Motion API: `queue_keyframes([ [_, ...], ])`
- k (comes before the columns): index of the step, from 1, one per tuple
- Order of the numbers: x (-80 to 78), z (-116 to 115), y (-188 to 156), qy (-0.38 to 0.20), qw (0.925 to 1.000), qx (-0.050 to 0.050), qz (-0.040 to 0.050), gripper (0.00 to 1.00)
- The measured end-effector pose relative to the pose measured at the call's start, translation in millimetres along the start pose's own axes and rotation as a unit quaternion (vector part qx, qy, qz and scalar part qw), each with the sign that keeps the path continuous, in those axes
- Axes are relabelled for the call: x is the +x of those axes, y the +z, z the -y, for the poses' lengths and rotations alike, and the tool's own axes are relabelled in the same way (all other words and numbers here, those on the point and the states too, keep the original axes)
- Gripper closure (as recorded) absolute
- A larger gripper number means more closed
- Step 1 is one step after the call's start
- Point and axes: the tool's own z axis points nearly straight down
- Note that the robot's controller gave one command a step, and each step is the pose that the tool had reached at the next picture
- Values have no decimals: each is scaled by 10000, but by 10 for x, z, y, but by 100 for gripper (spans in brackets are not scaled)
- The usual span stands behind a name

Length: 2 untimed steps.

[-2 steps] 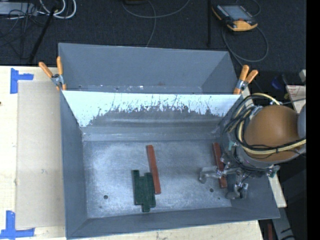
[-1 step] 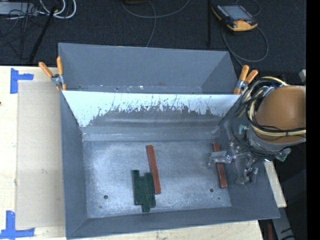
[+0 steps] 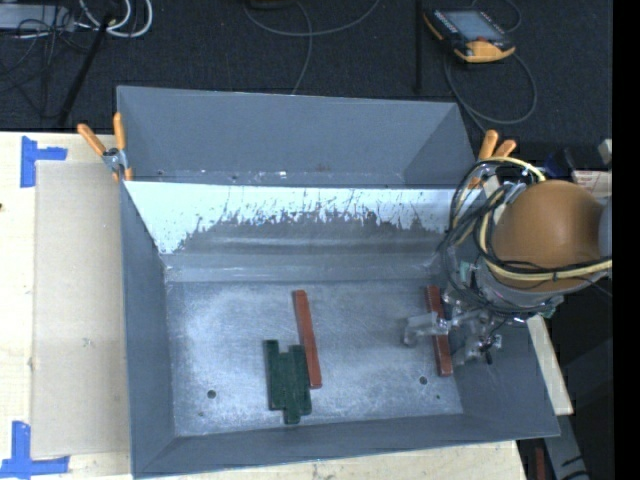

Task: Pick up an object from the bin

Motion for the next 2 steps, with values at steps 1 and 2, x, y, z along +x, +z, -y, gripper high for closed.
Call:
queue_keyframes([
  [1, -104, 138, 0, -653, 9979, -4, -13, 0],
  [2, -120, 152, 11, -649, 9979, 52, 19, 100],
])
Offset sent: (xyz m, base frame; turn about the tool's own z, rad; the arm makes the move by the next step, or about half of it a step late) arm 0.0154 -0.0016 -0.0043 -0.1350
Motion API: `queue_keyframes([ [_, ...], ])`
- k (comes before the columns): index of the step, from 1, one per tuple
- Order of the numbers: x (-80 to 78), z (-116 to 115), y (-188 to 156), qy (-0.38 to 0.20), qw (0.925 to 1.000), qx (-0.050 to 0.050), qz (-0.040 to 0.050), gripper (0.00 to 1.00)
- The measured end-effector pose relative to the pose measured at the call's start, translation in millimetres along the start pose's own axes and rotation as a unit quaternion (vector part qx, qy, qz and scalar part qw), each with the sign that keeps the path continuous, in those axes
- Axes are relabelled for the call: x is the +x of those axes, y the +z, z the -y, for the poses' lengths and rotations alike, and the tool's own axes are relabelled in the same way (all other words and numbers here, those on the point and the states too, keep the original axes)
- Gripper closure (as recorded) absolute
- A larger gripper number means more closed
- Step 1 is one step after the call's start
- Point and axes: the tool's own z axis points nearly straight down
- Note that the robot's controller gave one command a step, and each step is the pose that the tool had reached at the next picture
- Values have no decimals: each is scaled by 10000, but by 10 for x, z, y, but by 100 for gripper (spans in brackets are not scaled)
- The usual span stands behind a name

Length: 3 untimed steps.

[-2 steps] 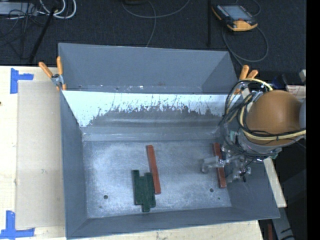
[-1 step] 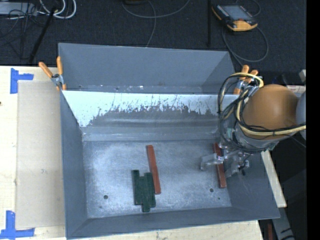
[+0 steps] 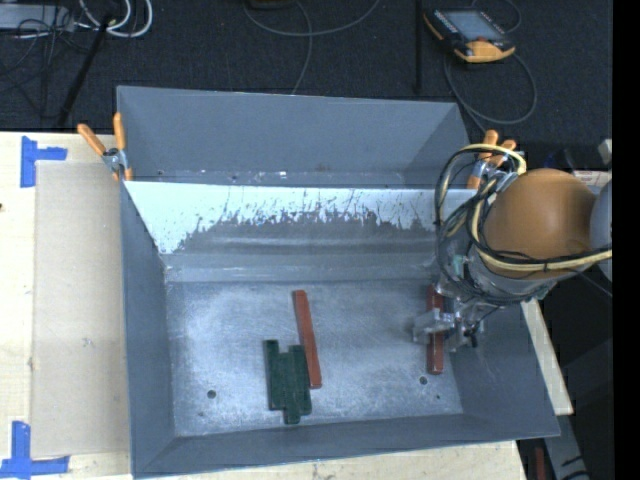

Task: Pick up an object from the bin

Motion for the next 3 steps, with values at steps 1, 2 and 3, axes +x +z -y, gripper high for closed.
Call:
queue_keyframes([
  [1, -6, -5, 11, 10, 10000, -3, 10, 0],
  [2, 0, 0, 2, 10, 10000, 1, 2, 100],
  [3, -295, 100, -1422, -94, 9999, 20, -52, 100],
])
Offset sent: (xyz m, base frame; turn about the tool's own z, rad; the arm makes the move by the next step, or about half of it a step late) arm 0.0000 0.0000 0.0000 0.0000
